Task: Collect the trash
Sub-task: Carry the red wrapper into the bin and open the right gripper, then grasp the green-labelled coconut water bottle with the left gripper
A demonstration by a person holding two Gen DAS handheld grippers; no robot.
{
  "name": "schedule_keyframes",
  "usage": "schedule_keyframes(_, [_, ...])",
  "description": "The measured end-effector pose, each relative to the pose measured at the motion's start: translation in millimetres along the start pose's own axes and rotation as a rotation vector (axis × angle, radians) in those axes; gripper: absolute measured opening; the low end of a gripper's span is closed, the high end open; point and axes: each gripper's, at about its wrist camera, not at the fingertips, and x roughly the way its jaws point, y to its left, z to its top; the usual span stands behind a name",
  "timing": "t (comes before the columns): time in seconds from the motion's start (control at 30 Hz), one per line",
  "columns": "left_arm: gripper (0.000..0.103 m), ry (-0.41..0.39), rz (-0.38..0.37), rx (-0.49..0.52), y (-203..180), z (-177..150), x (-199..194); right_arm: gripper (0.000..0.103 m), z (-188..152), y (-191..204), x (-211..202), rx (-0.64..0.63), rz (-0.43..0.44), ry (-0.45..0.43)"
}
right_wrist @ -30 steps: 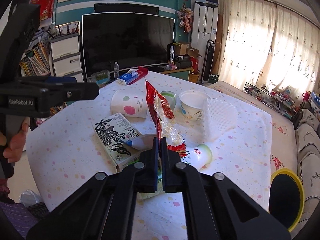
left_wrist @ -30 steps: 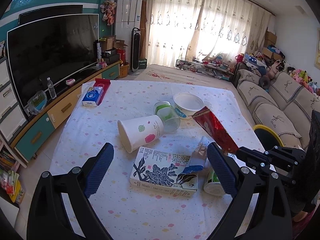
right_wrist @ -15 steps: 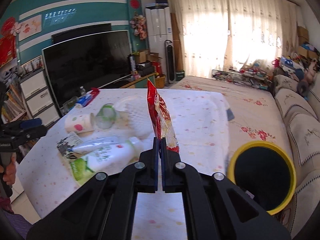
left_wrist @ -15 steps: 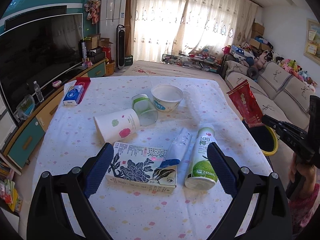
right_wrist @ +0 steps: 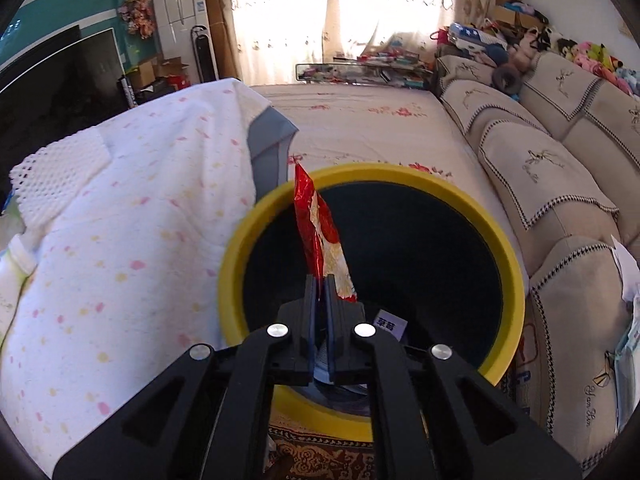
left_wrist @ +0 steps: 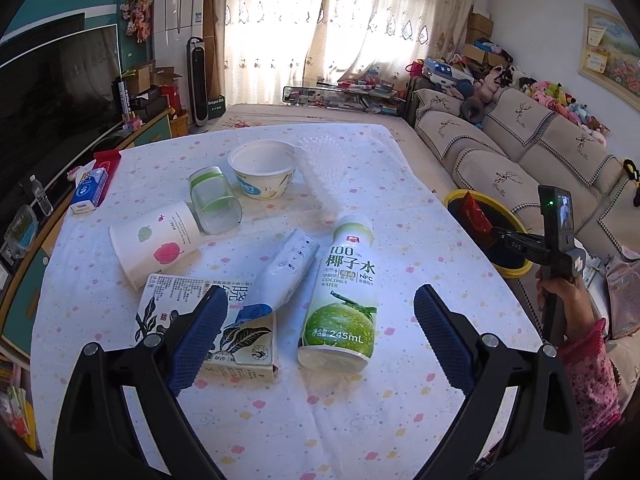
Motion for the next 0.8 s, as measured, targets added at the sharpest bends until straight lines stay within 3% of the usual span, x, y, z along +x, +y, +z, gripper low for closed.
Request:
schedule_keyframes(0.03, [0.093,0.005,-0.003,0.004,-2,0,1,0.016,-2,-3,1,0.013,0.000,-0.003])
schedule_keyframes(0.27, [0.093,0.049,-0.074,0.031,-10,1,17,0.026,-8,7,-20,0.010,0.014,-0.054])
schedule_keyframes(0.5, [0.093,0.084,-0.123,0.080,-19,1,38,0.030,-3,16,-30,-0.002,0.045,-0.066])
schedule_keyframes(0.8, [0.086,0.147,-0.118,0.102,-26,-1,69,0.033,-4,25,-27,-0.010,0.066,-0.054])
